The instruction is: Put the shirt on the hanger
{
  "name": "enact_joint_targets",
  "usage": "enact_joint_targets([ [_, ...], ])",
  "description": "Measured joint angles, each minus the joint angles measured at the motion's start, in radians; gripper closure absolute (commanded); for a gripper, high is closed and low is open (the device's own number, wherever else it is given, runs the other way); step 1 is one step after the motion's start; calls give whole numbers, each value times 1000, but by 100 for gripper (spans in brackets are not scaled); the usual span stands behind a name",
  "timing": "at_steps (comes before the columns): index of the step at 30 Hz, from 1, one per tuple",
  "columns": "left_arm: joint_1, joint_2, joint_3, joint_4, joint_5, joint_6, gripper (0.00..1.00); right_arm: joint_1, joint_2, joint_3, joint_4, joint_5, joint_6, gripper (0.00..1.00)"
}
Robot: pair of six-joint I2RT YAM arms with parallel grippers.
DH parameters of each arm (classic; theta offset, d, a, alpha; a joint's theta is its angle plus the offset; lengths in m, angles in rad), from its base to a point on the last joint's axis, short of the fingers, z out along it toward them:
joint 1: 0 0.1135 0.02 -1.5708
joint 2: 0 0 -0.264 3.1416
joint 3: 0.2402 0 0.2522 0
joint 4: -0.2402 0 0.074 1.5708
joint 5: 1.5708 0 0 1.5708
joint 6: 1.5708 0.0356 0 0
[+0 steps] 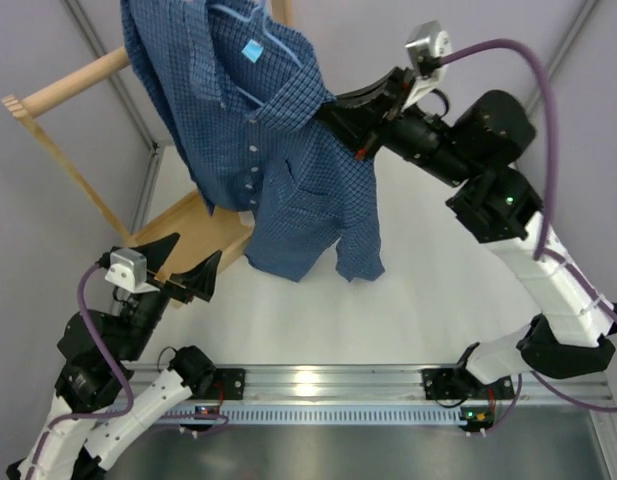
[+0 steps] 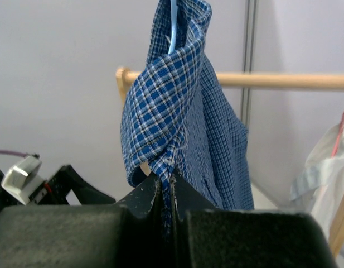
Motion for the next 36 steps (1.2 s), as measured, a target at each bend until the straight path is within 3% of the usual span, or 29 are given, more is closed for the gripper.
enact_joint_targets([
  [8,43,-19,-27,0,16,21,2,72,14,-480,320,9,56,100],
  [17,60,-62,-45,5,24,34,2,206,181,-563,476,136,55,100],
  [27,222,-56,-84,6,143,43,2,225,385,-236,422,243,-21,100],
  [36,299,-53,-102,14,222,25,2,225,634,297,235,256,-97,100],
])
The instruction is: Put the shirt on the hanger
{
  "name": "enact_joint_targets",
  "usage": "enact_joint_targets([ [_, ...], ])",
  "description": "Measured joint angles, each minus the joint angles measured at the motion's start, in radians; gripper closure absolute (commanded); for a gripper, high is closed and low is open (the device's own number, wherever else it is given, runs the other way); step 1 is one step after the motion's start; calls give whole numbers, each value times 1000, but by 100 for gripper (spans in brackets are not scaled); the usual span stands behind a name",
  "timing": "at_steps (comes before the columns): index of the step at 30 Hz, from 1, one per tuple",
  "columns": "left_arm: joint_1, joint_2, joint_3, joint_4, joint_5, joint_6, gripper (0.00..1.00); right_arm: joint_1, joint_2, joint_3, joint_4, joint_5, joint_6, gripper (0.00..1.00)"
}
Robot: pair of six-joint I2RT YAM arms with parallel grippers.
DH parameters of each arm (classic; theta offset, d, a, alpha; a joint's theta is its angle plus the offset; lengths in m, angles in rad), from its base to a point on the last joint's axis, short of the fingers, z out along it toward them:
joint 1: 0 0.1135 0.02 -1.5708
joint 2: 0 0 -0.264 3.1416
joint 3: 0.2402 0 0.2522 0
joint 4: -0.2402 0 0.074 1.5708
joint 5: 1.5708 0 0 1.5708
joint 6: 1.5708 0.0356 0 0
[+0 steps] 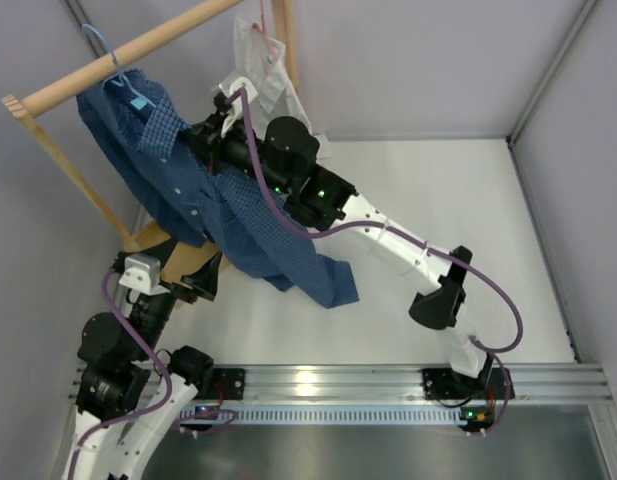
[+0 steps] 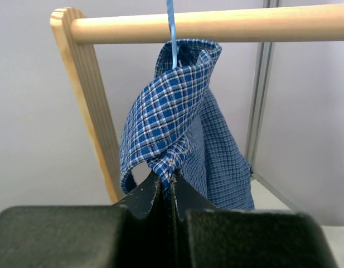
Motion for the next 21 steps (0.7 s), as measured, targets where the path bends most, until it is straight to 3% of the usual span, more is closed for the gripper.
enact_joint_targets([
  [5,8,0,-2,6,4,-16,2,-20,122,147,-31,-1,-17,100],
  [13,15,-2,-14,15,26,-36,2,-70,208,159,-34,-12,-28,100],
  [21,68,22,-22,20,-39,-76,2,-79,176,92,-24,23,-16,100],
])
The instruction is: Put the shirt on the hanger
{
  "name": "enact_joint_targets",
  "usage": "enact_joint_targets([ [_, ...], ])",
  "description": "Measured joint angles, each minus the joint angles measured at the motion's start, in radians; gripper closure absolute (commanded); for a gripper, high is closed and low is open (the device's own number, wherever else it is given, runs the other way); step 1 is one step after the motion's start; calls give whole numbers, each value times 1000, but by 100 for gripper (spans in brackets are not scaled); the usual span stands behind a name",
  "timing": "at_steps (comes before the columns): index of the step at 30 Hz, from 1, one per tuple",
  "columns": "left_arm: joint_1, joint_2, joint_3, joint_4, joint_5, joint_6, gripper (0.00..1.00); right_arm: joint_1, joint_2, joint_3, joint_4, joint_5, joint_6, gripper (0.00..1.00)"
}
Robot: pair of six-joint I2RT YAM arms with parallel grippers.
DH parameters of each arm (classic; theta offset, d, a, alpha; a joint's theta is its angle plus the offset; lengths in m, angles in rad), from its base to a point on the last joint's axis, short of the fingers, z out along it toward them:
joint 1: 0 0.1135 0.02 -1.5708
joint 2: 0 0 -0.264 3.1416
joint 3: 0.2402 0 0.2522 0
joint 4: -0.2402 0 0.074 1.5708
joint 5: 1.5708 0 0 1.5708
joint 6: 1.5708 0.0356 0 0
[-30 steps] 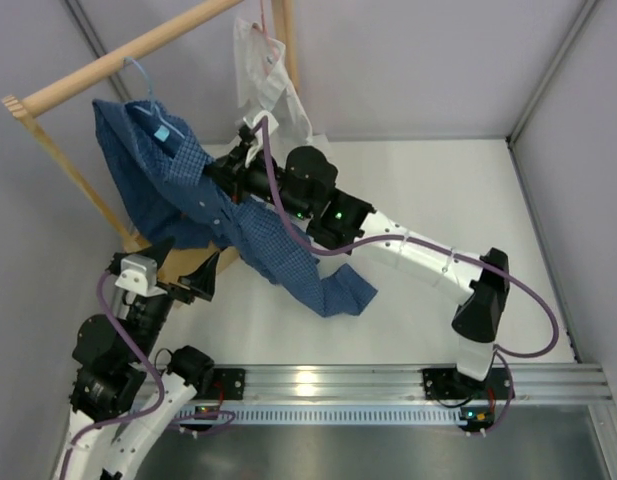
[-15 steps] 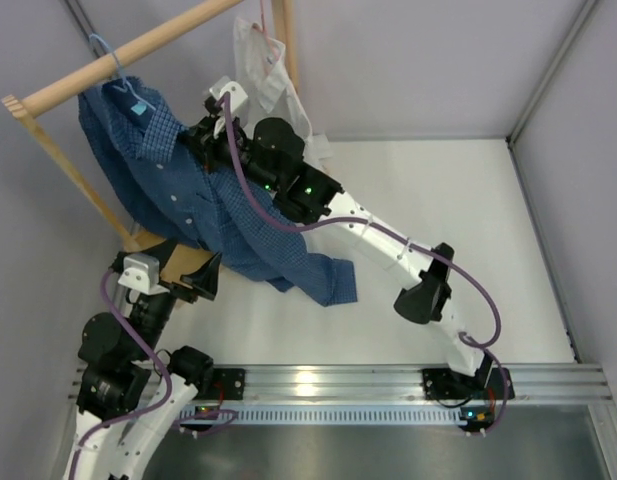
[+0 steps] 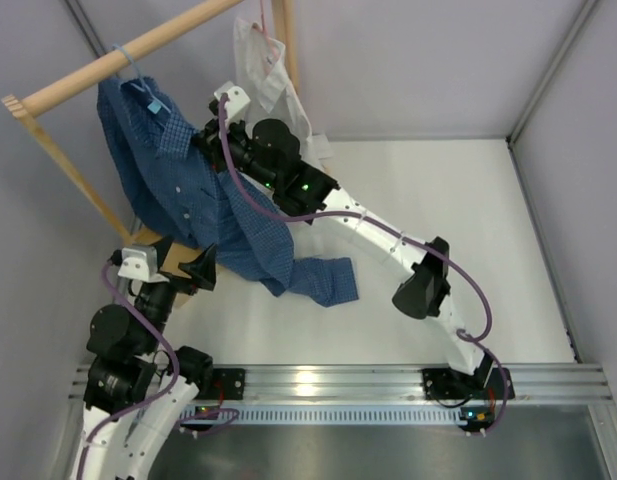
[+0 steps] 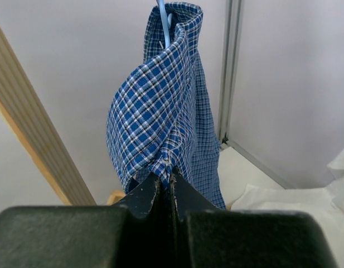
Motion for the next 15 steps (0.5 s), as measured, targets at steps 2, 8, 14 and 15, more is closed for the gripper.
enact_joint_targets([
  [2,18,31,0,-2,-42,-12,2,-8,-10,-14,-2,2,9,100],
  [8,102,111,1,-9,-98,-51,2,-38,-33,-20,-18,-3,17,100],
  [14,148,162,8,-14,-165,-84,2,-74,-65,-57,-27,-42,48,8],
  [15,151,174,10,-23,-183,-92,2,-79,-80,-80,-31,-48,51,1],
])
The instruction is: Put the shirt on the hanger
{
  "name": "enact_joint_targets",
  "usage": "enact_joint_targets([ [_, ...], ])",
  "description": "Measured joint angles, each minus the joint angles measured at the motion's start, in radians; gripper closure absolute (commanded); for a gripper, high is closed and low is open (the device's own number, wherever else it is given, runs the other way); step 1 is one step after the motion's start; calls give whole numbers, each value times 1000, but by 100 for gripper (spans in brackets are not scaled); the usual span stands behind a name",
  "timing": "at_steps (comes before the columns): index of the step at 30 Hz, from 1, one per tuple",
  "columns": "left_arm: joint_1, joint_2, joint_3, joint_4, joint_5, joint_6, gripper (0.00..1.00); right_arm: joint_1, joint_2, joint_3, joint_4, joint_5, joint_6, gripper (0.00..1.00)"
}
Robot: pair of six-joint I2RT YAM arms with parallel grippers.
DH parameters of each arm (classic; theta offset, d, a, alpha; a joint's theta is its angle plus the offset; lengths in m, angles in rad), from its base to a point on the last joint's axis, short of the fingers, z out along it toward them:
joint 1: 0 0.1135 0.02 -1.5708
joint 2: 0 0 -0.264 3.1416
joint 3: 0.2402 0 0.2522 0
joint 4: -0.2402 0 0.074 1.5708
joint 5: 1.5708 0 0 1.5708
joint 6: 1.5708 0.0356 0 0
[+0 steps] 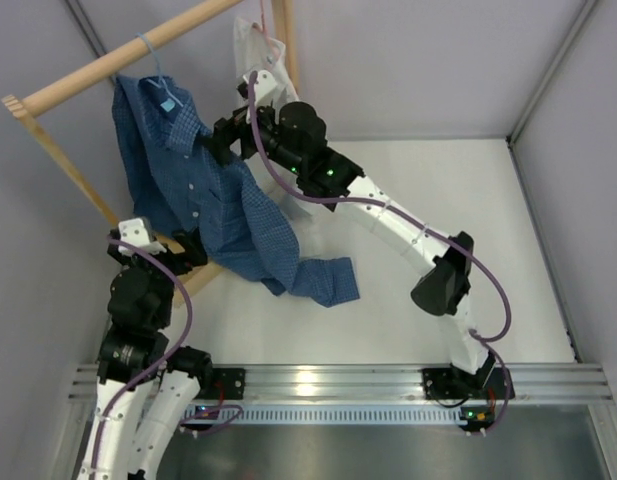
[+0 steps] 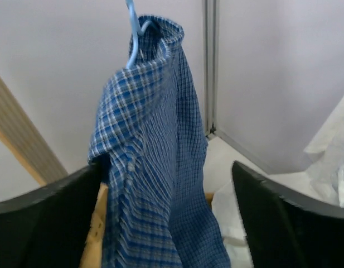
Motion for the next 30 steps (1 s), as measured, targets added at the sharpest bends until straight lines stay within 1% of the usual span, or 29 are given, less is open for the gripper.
enact_joint_targets([
  [4,2,21,2,-59,-107,-36,2,-7,-126,-166,-22,-18,-26,0],
  [8,3,39,12,-121,-190,-66,2,-5,-380,-444,-68,29,-52,1],
  [11,3,31,12,-159,-200,-77,2,-5,-635,-705,-84,154,-53,1],
  [13,3,0,2,-164,-181,-77,2,-6,-825,-888,-101,273,-51,0],
  [14,3,-29,-10,-165,-171,-77,2,-6,-950,-1002,-99,356,-45,0],
  [15,3,-59,-20,-166,-169,-77,2,-6,-1030,-1075,-115,407,-41,1],
  [17,3,-117,-48,-158,-164,-69,2,-6,-1237,-1263,-133,573,-39,1],
  [19,4,-171,-83,-154,-151,-57,2,-11,-1393,-1387,-198,708,-27,0],
  [21,4,-193,-106,-150,-138,-45,2,-13,-1509,-1456,-291,803,2,1],
  [25,6,-187,-118,-148,-126,-35,2,-13,-1672,-1508,-466,887,48,0],
  [27,11,-179,-118,-142,-122,-34,2,-13,-1748,-1516,-523,911,65,0],
  [30,33,-171,-119,-142,-119,-31,2,-14,-1836,-1515,-556,926,64,0],
])
